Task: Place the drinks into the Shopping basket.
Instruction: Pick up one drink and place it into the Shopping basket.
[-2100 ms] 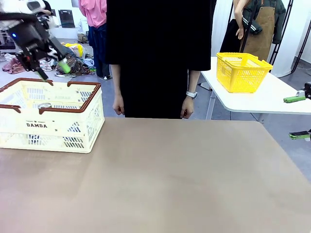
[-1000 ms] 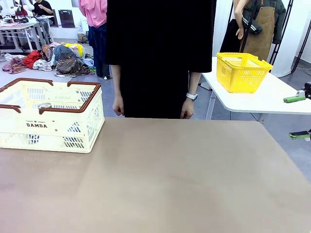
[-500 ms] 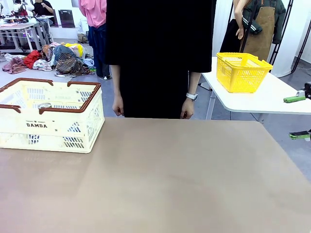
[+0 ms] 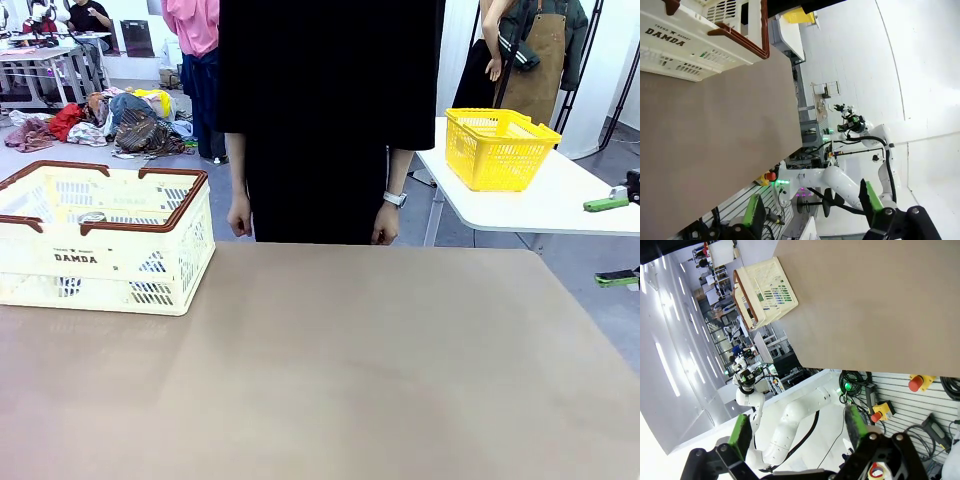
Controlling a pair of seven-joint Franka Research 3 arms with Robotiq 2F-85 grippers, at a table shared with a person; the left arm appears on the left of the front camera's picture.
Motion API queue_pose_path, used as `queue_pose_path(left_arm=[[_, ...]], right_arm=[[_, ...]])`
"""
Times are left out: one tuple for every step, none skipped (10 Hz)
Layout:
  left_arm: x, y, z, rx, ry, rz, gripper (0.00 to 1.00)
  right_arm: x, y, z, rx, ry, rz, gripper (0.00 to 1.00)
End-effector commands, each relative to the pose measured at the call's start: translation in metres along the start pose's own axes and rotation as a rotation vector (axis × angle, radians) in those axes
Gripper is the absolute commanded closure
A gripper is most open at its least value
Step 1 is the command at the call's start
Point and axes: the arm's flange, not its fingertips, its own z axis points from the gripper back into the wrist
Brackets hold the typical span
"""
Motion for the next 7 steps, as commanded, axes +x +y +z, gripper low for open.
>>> queue_pose_path(left_arm=[[-0.0006,-0.0014,-0.0012,-0.017,-0.008,0.01,0.0],[-0.0006,-0.0014,-0.0012,-0.017,-0.008,0.01,0.0],[-0.0006,-0.0014,-0.0012,-0.017,-0.008,0.01,0.0],[-0.0006,-0.0014,-0.0012,-0.017,-0.008,0.01,0.0],[-0.0006,-0.0014,-0.0012,-0.017,-0.008,0.01,0.0],[-0.0006,-0.0014,-0.0012,-0.017,-0.008,0.01,0.0],[-0.0006,-0.0014,-0.0012,-0.017,-0.008,0.01,0.0]], right_arm=[[0.0005,0.004,0.0,0.029,0.005,0.008,0.0],[0.0005,0.004,0.0,0.029,0.005,0.008,0.0],[0.0005,0.004,0.0,0.029,0.005,0.008,0.0],[0.0005,0.004,0.0,0.029,0.005,0.008,0.0],[0.0005,0.004,0.0,0.029,0.005,0.008,0.0],[0.0005,0.004,0.0,0.029,0.005,0.008,0.0],[0.0005,0.004,0.0,0.029,0.005,0.008,0.0]])
